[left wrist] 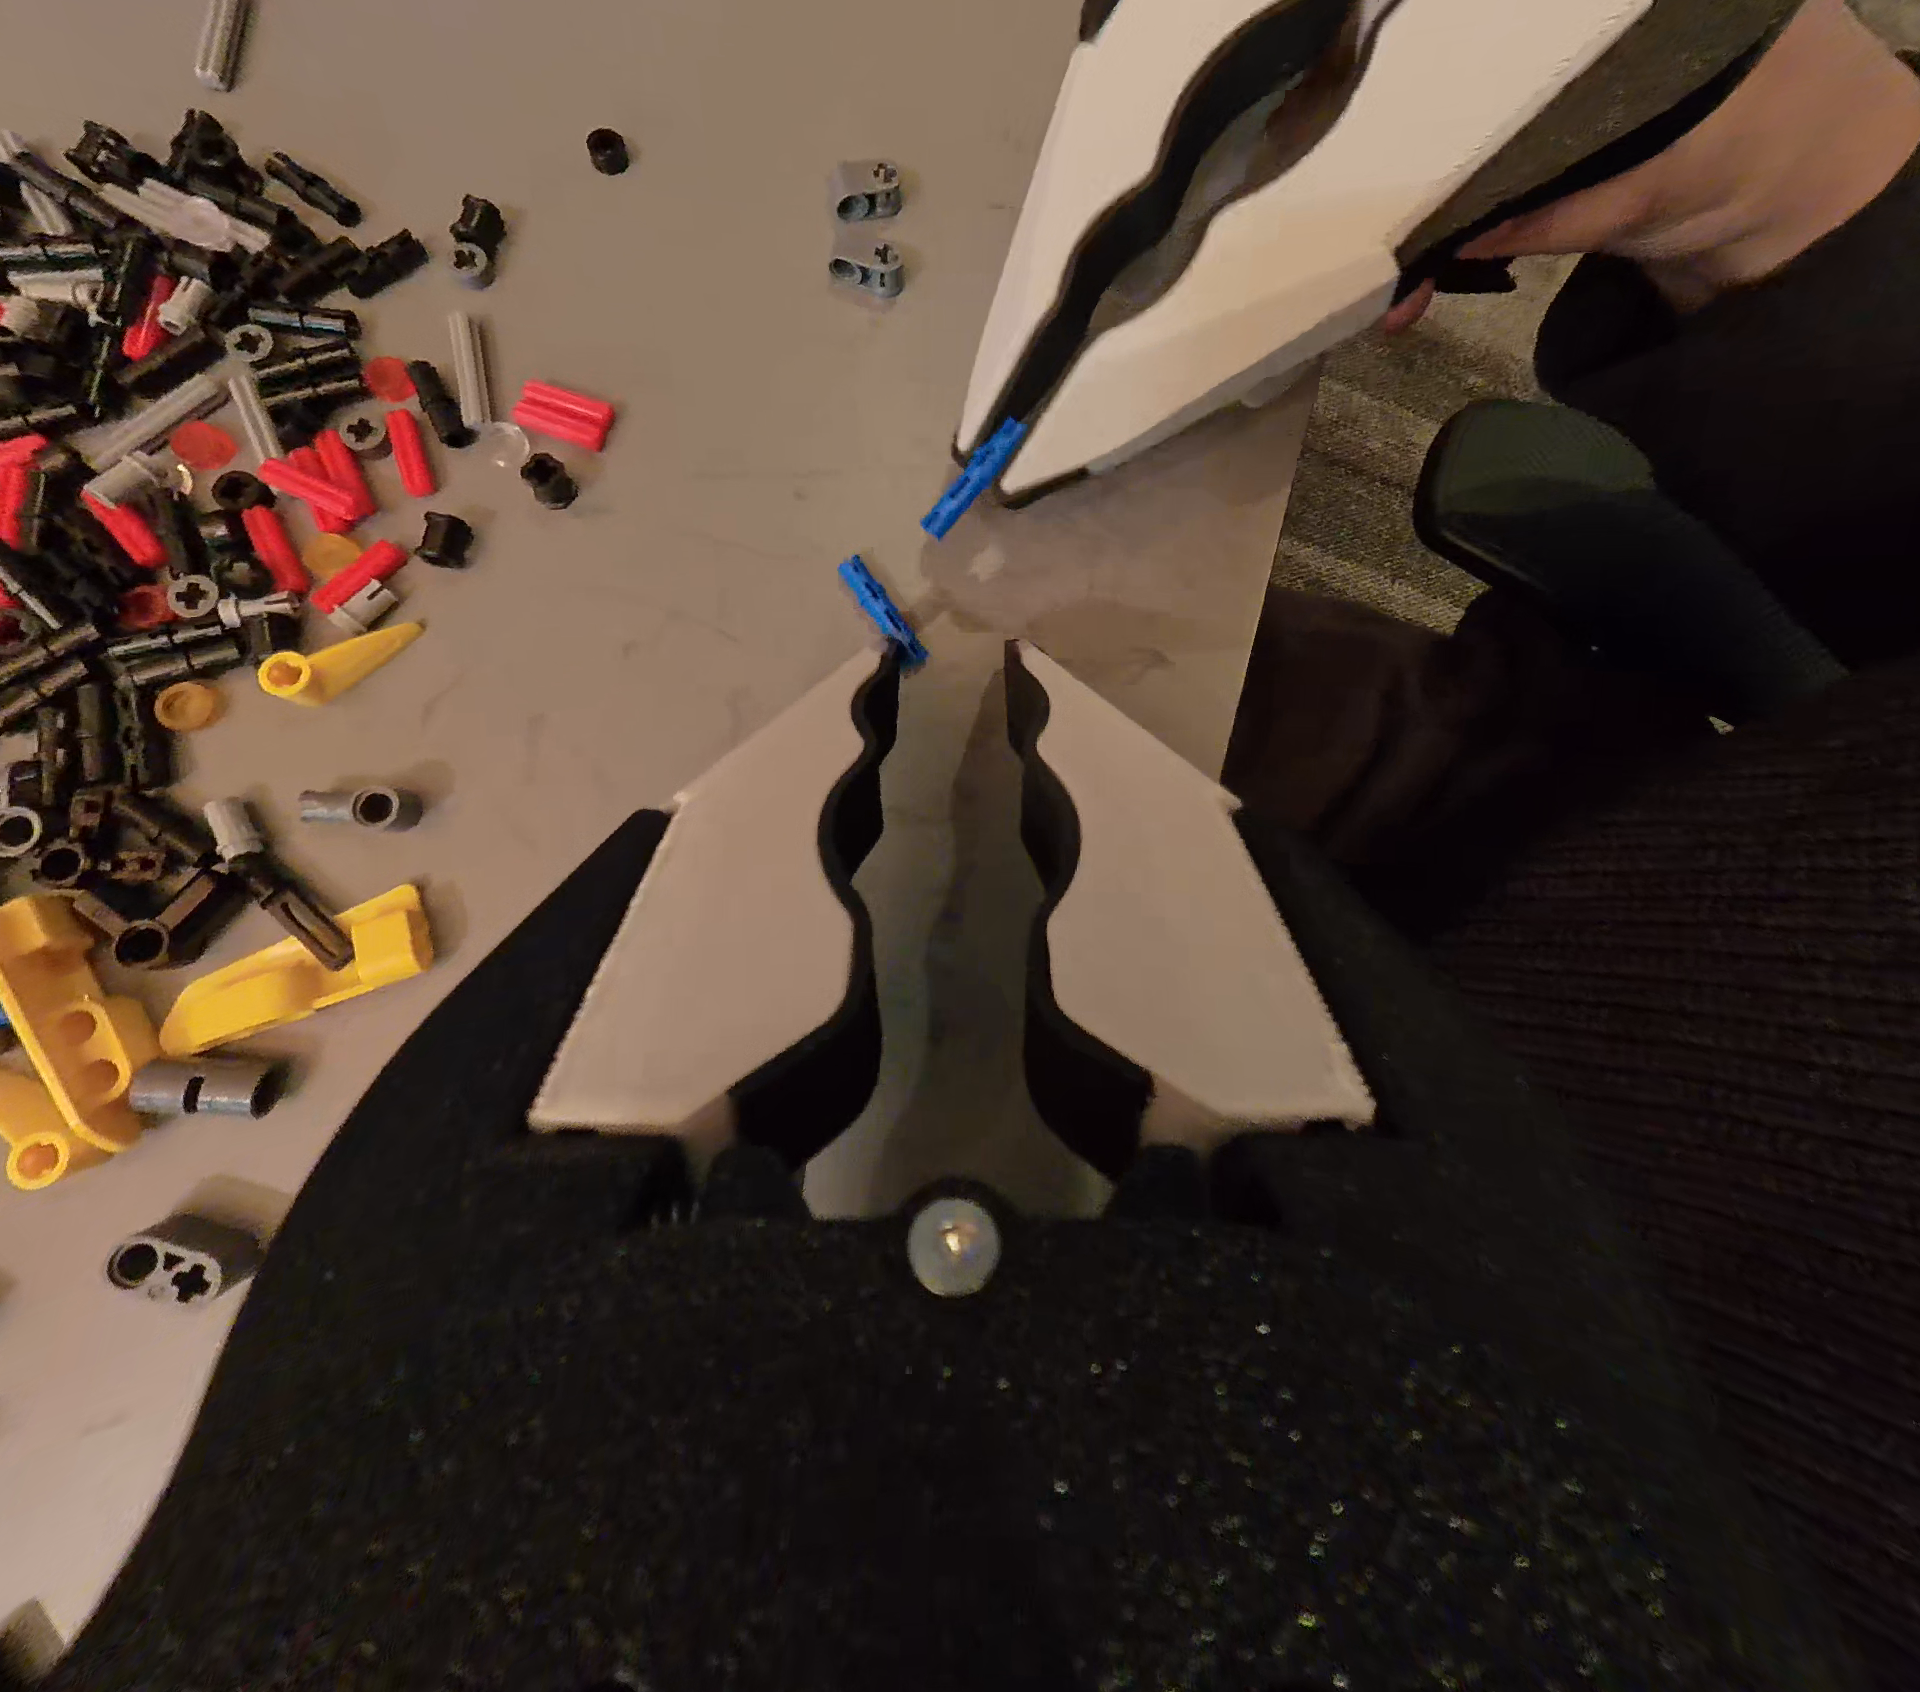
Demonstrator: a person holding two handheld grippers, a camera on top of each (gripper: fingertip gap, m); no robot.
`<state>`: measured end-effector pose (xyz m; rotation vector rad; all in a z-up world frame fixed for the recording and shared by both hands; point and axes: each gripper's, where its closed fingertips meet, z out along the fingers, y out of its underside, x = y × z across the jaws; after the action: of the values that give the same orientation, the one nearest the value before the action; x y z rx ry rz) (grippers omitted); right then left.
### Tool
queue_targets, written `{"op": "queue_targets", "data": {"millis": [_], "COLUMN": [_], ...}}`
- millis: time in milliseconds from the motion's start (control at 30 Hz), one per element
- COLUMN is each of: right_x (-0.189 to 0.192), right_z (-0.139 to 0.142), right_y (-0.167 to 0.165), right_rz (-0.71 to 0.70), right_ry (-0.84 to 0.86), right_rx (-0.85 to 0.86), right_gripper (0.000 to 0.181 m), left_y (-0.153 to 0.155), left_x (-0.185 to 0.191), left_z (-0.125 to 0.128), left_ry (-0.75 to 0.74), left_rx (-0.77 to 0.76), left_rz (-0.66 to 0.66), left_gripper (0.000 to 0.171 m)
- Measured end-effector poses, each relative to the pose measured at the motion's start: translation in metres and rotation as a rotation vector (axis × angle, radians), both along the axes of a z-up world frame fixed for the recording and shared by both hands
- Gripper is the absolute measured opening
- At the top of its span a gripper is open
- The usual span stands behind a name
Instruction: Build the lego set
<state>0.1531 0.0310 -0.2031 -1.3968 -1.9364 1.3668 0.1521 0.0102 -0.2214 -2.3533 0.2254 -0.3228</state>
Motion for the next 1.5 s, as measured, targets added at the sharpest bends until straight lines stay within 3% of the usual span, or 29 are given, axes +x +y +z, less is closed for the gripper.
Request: {"op": "queue_targets", "data": {"millis": [533, 1100, 1500], "right_x": [0.002, 0.001, 0.0], "right_z": [-0.009, 0.002, 0.004], "right_y": [-0.01, -0.004, -0.003], "right_rz": [0.069, 0.027, 0.018], "right_ry": [-0.022, 0.036, 0.046], "right_rx": [0.109, 0.033, 0.022], "right_gripper": [0.009, 0.009, 0.009], "left_y": [0.002, 0.002, -0.02], "left_x": [-0.004, 0.001, -0.051], "left_z": [0.002, 0.009, 0.035], "left_ry": [-0.007, -0.031, -0.011], "left_rx": [0.014, 0.041, 0.097], "left_rz": [0.003, -0.007, 0.181], "left_gripper": [0.02, 0.022, 0.022]}}
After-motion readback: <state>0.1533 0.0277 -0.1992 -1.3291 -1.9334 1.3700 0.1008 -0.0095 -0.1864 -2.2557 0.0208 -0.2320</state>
